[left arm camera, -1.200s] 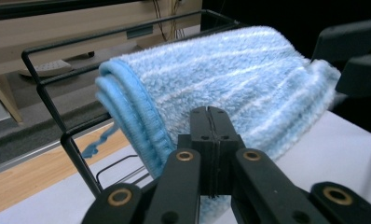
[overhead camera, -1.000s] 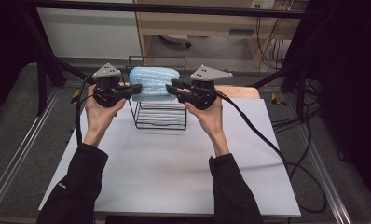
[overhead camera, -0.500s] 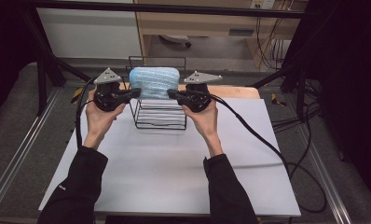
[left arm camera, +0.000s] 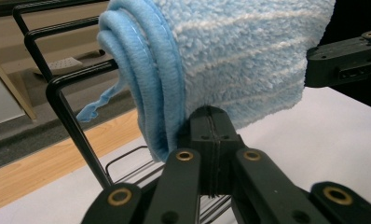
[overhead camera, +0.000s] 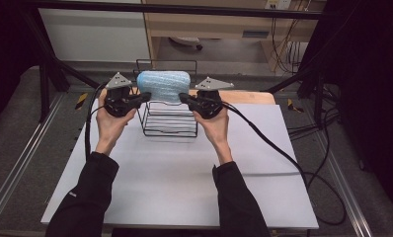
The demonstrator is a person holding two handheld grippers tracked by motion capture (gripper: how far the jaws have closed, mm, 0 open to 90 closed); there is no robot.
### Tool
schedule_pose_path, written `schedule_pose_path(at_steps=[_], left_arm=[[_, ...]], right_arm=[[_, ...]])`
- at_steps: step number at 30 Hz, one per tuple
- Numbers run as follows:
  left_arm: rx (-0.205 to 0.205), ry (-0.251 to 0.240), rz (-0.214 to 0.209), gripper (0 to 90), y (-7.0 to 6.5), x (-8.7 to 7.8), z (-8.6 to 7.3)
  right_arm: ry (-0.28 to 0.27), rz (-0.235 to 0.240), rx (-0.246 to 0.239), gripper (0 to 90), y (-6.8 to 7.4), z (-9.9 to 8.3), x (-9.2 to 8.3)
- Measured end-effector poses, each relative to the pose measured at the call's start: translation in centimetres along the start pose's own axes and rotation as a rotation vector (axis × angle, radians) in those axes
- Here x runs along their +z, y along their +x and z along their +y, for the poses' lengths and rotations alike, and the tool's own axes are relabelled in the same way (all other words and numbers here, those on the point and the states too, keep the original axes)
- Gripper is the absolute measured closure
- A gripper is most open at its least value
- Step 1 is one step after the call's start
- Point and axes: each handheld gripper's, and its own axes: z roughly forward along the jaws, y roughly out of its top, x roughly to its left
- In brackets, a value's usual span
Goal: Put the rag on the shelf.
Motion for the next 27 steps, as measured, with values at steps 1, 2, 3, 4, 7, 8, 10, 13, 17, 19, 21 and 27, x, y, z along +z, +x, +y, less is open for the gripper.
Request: schedule_pose_path(at_steps=[1, 2, 3, 4, 7, 8, 10, 13, 17, 19, 21, 27], left_arm=[[0.005, 0.000, 0.006, 89.9, 0.0, -0.1, 0.0], [0.008, -0.001, 0.008, 89.9, 0.0, -0.1, 0.0], [0.007, -0.003, 0.006, 89.9, -0.1, -0.2, 0.0], [0.004, -0.008, -0.001, 89.9, -0.1, -0.3, 0.0], [0.004, -0.018, -0.006, 89.6, -0.3, -0.7, -0.1], [0.007, -0.019, -0.002, 89.1, -0.3, -0.9, -0.1], [0.005, -0.028, -0.007, 87.3, -0.4, -1.4, 0.1], [-0.001, -0.042, -0.016, 84.4, -0.6, -2.0, 0.4], [0.009, -0.048, -0.020, 79.4, -0.9, -2.6, 0.9], [0.011, -0.053, -0.017, 75.9, -1.2, -2.8, 1.0], [0.017, -0.052, -0.016, 71.7, -1.3, -3.1, 1.1], [0.006, -0.046, -0.002, 57.1, -1.3, -4.0, 0.8]], right_arm=[[-0.002, 0.000, -0.003, 89.2, 0.0, 0.0, 0.0], [-0.004, -0.001, -0.007, 88.8, 0.0, 0.0, 0.0], [-0.006, -0.001, -0.011, 88.4, 0.1, 0.0, 0.0], [-0.007, 0.002, -0.013, 88.1, 0.1, 0.0, -0.1], [-0.021, 0.006, -0.011, 86.2, 0.3, 0.1, -0.4], [-0.027, 0.010, -0.013, 85.1, 0.4, 0.2, -0.6], [-0.034, 0.018, -0.008, 83.0, 0.5, 0.3, -1.0], [-0.049, 0.024, -0.005, 79.7, 0.6, 0.7, -1.7], [-0.066, 0.036, 0.001, 74.4, 0.9, 1.4, -2.3], [-0.070, 0.037, -0.002, 71.7, 1.1, 1.7, -2.6], [-0.076, 0.042, 0.004, 68.6, 1.2, 2.0, -2.9], [-0.065, 0.043, 0.013, 54.7, 1.4, 2.2, -3.9]])
